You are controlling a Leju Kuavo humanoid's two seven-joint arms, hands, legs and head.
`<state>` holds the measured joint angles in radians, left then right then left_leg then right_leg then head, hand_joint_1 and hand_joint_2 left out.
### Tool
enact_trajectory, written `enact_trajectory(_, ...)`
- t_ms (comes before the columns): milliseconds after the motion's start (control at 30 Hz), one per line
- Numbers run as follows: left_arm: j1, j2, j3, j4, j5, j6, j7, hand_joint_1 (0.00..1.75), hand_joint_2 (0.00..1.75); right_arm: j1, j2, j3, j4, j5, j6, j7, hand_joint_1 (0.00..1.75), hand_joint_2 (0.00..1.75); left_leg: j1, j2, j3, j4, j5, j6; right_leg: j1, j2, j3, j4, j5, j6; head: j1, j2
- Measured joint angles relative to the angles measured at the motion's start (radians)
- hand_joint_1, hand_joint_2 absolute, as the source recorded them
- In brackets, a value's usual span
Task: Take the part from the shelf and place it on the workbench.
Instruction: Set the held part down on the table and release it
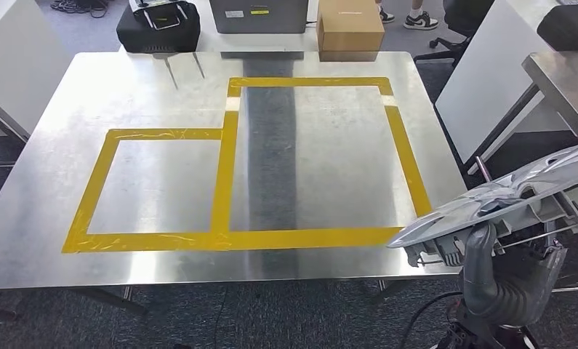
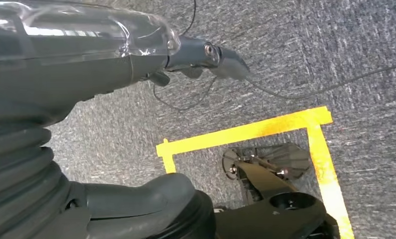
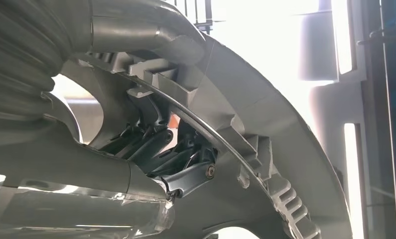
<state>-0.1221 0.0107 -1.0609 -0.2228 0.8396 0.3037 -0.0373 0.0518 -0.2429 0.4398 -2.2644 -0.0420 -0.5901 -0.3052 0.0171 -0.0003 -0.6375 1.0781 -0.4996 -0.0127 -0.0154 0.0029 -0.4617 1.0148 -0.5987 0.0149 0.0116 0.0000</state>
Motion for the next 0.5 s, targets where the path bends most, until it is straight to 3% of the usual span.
enact_trajectory(200, -0.002, 0.000, 0.000, 0.000, 0.000, 0.000, 0.000, 0.00, 1.75, -0.001, 0.000, 0.000, 0.000, 0.000, 0.000, 0.000, 1.75, 1.75, -0.002, -0.001, 0.000, -0.001, -0.005, 0.008, -0.001, -0.002, 0.011, -0.023, -0.009, 0.007, 0.009, 0.000)
enact_trajectory(500, -0.002, 0.001, 0.000, 0.000, -0.001, 0.000, 0.000, 0.00, 1.75, -0.002, 0.000, 0.000, 0.000, 0.004, 0.001, 0.000, 1.75, 1.75, -0.002, 0.001, 0.005, -0.002, -0.003, 0.013, -0.001, -0.002, 0.013, -0.025, -0.005, 0.013, 0.010, 0.000)
